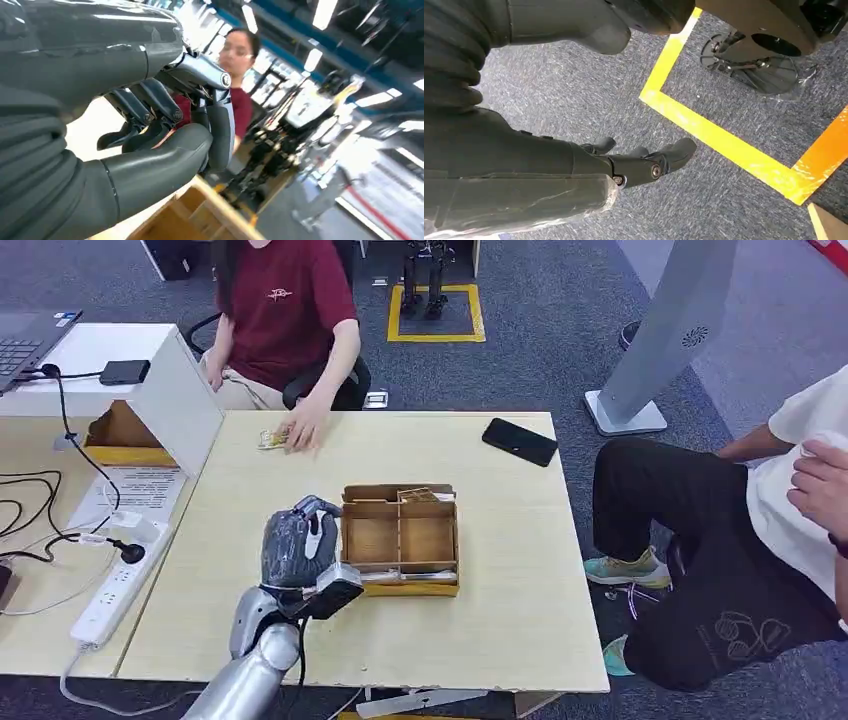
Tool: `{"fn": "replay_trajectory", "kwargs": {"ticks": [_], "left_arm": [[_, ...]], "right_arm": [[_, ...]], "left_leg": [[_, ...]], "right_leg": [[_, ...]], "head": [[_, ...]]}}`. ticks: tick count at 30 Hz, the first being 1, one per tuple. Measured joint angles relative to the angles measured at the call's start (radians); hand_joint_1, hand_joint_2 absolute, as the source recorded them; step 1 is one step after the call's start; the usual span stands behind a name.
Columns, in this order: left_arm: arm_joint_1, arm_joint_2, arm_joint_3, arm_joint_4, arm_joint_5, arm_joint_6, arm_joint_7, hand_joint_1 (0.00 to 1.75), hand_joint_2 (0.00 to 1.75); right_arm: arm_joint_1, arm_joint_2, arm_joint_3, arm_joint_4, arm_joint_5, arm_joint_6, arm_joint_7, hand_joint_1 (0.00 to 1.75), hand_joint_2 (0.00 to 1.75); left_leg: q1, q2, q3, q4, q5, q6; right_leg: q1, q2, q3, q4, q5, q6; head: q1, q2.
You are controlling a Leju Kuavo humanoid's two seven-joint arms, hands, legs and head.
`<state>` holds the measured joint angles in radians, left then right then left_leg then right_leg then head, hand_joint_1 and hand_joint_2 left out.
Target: Pass the card to the sensor for recognition and then transmit it.
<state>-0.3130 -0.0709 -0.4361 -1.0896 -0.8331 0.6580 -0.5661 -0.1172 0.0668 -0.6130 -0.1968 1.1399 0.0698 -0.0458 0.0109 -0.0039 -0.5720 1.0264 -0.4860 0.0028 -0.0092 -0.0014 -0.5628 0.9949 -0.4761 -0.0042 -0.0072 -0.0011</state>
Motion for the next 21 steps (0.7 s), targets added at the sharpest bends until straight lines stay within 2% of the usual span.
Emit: {"fn": "replay_trajectory", "kwargs": {"ticks": [3, 6, 21], "left_arm": [[-0.009, 0.007, -0.009, -0.014, 0.003, -0.002, 0.000, 1.75, 1.75], [-0.021, 0.037, -0.038, -0.066, 0.022, -0.009, 0.006, 1.75, 1.75], [-0.033, 0.063, -0.038, -0.084, 0.040, 0.000, 0.010, 1.75, 1.75]], "right_arm": [[0.000, 0.000, 0.000, -0.001, 0.000, 0.000, 0.000, 0.00, 1.75], [-0.001, 0.000, 0.000, -0.002, 0.000, 0.001, 0.000, 0.00, 1.75], [-0.001, 0.000, 0.000, -0.002, 0.001, -0.003, 0.007, 0.00, 1.75]], "left_leg": [[0.000, 0.000, 0.000, 0.000, 0.000, 0.000], [0.000, 0.000, 0.000, 0.000, 0.000, 0.000], [0.000, 0.000, 0.000, 0.000, 0.000, 0.000]], "right_leg": [[0.000, 0.000, 0.000, 0.000, 0.000, 0.000], [0.000, 0.000, 0.000, 0.000, 0.000, 0.000], [0.000, 0.000, 0.000, 0.000, 0.000, 0.000]], "head": [[0.000, 0.000], [0.000, 0.000], [0.000, 0.000]]}}
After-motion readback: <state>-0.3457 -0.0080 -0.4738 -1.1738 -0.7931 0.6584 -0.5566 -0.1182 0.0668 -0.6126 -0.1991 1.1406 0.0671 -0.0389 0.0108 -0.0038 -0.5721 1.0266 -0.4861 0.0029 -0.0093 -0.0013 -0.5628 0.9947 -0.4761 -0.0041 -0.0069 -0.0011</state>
